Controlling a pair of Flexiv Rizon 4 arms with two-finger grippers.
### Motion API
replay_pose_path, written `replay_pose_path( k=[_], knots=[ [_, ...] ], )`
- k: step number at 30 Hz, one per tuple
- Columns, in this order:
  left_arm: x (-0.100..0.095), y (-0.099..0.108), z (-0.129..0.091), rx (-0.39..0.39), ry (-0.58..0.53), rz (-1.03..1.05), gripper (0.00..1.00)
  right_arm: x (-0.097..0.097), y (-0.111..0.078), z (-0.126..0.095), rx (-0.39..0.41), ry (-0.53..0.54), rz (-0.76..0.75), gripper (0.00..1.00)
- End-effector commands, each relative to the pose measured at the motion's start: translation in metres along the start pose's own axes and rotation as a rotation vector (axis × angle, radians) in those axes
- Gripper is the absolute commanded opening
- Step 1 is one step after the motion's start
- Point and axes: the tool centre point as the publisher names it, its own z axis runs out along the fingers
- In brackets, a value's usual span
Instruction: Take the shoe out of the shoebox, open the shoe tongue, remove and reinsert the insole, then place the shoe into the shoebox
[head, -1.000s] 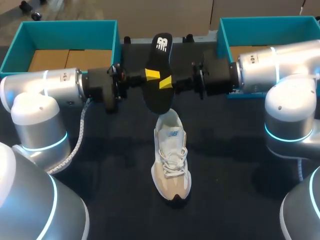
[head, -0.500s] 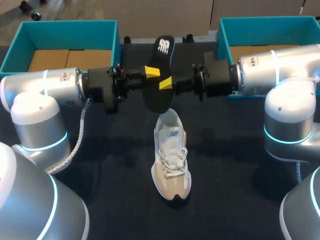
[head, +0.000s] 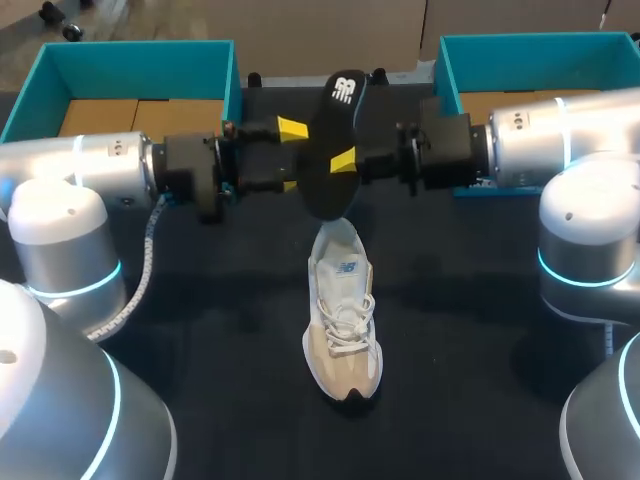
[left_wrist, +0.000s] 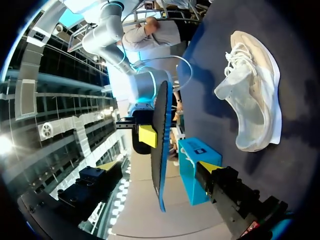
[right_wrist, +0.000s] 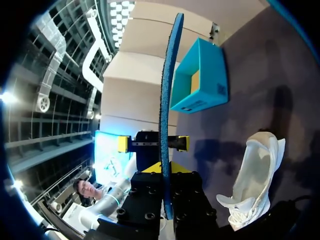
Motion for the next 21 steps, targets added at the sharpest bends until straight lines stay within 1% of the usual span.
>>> replay_pose_path(
  k=[1,3,6,8,9,21],
  knots=[
    [-0.002,-0.002,-0.011,-0.001,0.04,-0.02,1.0,0.001,-0.003,-0.011,-0.012,-0.011,-0.008,0.0],
    [0.001,-0.003,-0.013,-0.001,0.068,-0.039,1.0,0.001,-0.002,-0.014,-0.024,-0.008,-0.043,0.0],
    [0.007,-0.003,-0.016,-0.006,0.123,-0.091,1.0,0.002,0.001,-0.016,-0.019,-0.007,-0.09,0.0],
    [0.013,-0.002,-0.017,-0.027,0.172,-0.146,1.0,0.003,0.003,-0.017,-0.014,-0.003,-0.122,0.0],
    [0.015,-0.001,-0.017,-0.042,0.169,-0.174,1.0,0.004,0.004,-0.017,-0.012,0.004,-0.137,0.0],
    [0.015,-0.001,-0.017,-0.042,0.169,-0.174,1.0,0.004,0.005,-0.018,-0.019,-0.002,-0.141,0.0]
  ],
)
